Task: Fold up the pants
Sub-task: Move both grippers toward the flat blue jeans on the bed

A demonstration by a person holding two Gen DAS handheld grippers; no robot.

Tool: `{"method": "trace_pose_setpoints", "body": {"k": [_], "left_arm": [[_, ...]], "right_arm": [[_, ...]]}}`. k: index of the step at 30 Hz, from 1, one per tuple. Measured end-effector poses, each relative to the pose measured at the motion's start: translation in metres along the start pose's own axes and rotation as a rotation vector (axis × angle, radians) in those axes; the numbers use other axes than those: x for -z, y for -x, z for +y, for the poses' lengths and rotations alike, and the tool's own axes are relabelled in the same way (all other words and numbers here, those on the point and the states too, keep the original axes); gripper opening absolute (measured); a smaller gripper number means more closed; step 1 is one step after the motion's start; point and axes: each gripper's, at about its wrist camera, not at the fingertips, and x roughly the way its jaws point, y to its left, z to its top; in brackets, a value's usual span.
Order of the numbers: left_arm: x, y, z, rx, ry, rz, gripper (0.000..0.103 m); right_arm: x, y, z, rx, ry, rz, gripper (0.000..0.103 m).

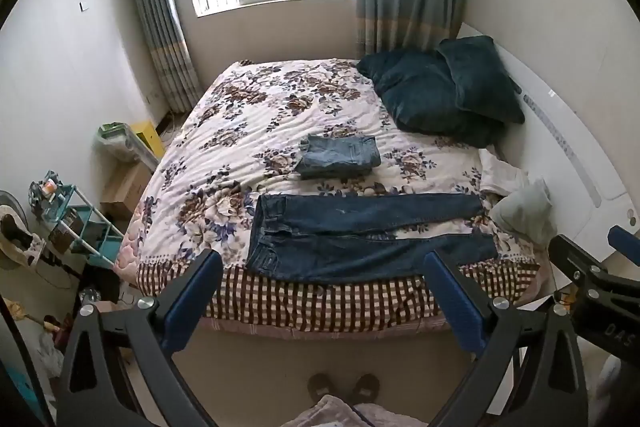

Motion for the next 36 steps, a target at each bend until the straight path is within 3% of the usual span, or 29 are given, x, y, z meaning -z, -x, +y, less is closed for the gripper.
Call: {"method": "trace_pose_setpoints", "body": {"k": [1,36], "left_arm": [[-0.001,-0.001,0.003,0.03,0.023,0.015,0.103],[-0.004,0.002,0.009,0.007,0.008,-0.008,0.103]], "right_arm": [[0.0,0.0,0.0,0.002,0.0,0.002,0.103],[-0.007,0.011,0.008,-0.019,-0.008,-0.024,0.103]]}}
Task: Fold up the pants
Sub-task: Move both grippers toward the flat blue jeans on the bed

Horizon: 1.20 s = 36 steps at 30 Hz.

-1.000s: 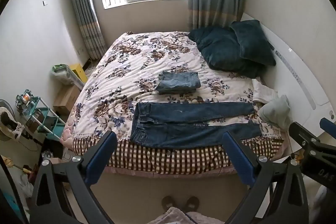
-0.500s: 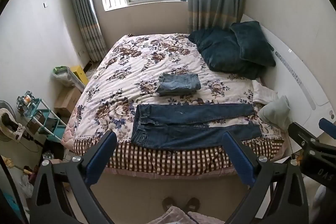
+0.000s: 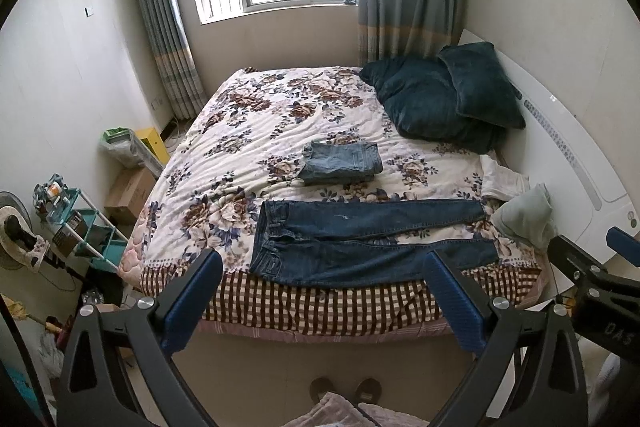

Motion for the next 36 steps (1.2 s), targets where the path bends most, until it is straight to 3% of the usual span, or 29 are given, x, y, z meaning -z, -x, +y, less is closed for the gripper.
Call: {"method": "trace_pose_setpoints", "body": {"k": [10,36], "left_arm": [[-0.019,0.017,0.011,-0.01,0.004,-0.006,0.103],[-0.013,0.017,0.006,-0.015,0.002,-0.01,0.103]], "right_arm": [[-0.005,0.009,0.001,-0.007,-0.003,0.0,0.103],[-0.002,0.009,-0.001,-0.012,-0.004,-0.004,0.103]]}}
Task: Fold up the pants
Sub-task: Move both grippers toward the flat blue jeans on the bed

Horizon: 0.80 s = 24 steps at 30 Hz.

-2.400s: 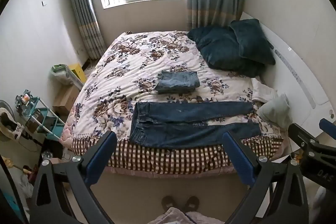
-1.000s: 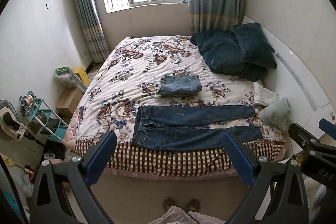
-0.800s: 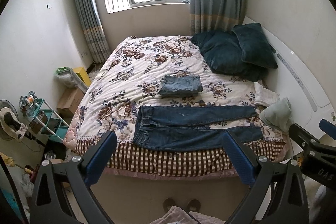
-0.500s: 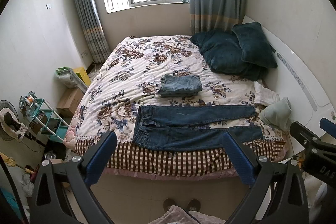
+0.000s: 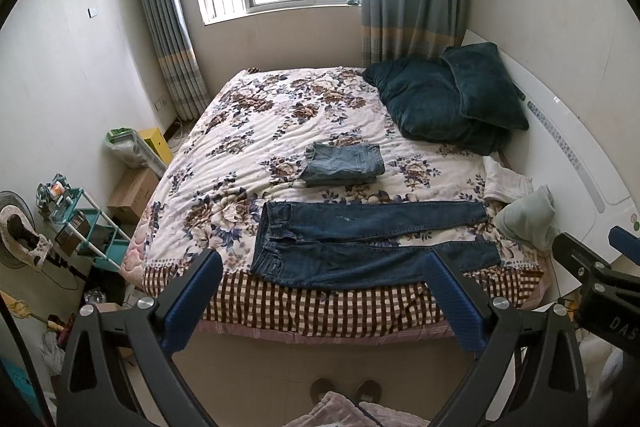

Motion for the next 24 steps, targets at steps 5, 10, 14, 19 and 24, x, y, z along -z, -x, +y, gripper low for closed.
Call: {"method": "trace_pose_setpoints", "body": {"k": [5,10,14,19,24], "left_arm": [[0.0,-0.001,0.001,-0.003,-0.001,0.0,0.103],[0.0,-0.001,0.002,-0.002,0.0,0.002,0.103],[0.002,-0.002,0.003,-0.002,0.002,0.006,0.103],[0.004,-0.004,0.005,-0.007,0.001,0.009,0.103],[0.011,-0.016,0.002,-0.031,0.012,0.0,0.103]], "right_arm": [[0.001,-0.002,-0.001,-0.001,-0.002,0.0,0.103],[0.0,-0.001,0.0,-0.006,-0.003,0.006,0.103],[0.0,-0.001,0.001,-0.012,-0.006,0.014,0.103],[0.0,-0.005,0.001,-0.016,-0.013,0.019,0.103],[0.0,-0.032,-0.017,-0.025,-0.032,0.024,0.103]]}}
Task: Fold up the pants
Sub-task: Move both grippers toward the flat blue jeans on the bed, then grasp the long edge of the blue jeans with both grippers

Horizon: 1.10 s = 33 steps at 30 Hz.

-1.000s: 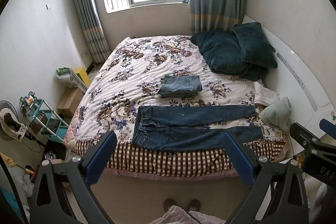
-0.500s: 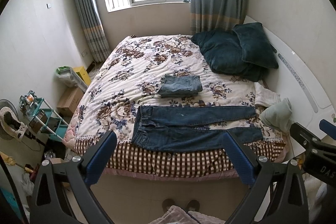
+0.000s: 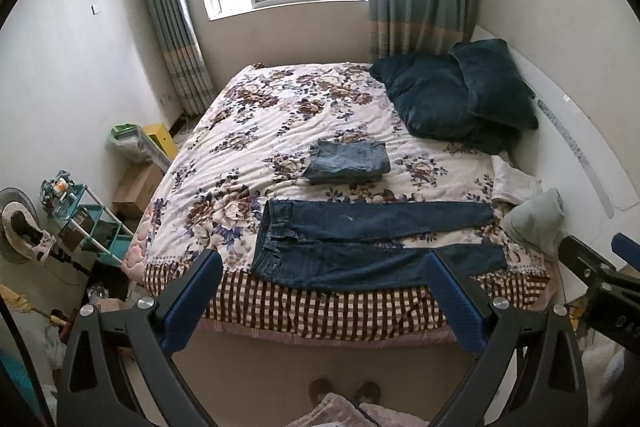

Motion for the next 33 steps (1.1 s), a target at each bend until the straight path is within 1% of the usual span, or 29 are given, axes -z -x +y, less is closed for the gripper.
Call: {"method": "trace_pose_setpoints", "body": {"k": [5,9,12,14,15,17,20,22,27,29,33], "left_arm": [[0.0,-0.029,-0.001,-0.038,0.029,-0.001,0.103],[-0.004,-0.062,-0.003,-0.08,0.029,0.015,0.103],[-0.009,-0.095,-0.006,-0.099,0.024,0.051,0.103],[-0.013,-0.119,-0.008,-0.109,0.016,0.081,0.103],[-0.016,-0.131,-0.009,-0.109,0.014,0.092,0.103],[-0.022,-0.158,-0.011,-0.119,0.005,0.117,0.103],[-0.032,-0.204,-0.01,-0.115,-0.011,0.155,0.103],[-0.042,-0.241,-0.009,-0.099,-0.026,0.192,0.103],[-0.065,-0.327,-0.013,-0.069,-0.049,0.269,0.103],[-0.071,-0.358,-0.012,-0.055,-0.055,0.304,0.103],[-0.078,-0.426,-0.013,-0.042,-0.068,0.374,0.103]], "right_arm": [[-0.002,-0.035,-0.003,0.0,-0.007,0.014,0.103],[-0.009,-0.077,-0.004,0.026,-0.013,0.032,0.103],[-0.022,-0.126,-0.014,0.028,-0.037,0.068,0.103],[-0.027,-0.156,-0.014,0.025,-0.051,0.089,0.103],[-0.03,-0.172,-0.013,0.038,-0.055,0.102,0.103],[-0.036,-0.203,-0.012,0.048,-0.063,0.122,0.103],[-0.049,-0.254,-0.008,0.072,-0.077,0.154,0.103],[-0.058,-0.291,-0.004,0.103,-0.081,0.18,0.103],[-0.08,-0.38,0.007,0.122,-0.114,0.265,0.103],[-0.087,-0.419,0.01,0.142,-0.121,0.303,0.103],[-0.098,-0.495,0.014,0.164,-0.133,0.347,0.103]]}}
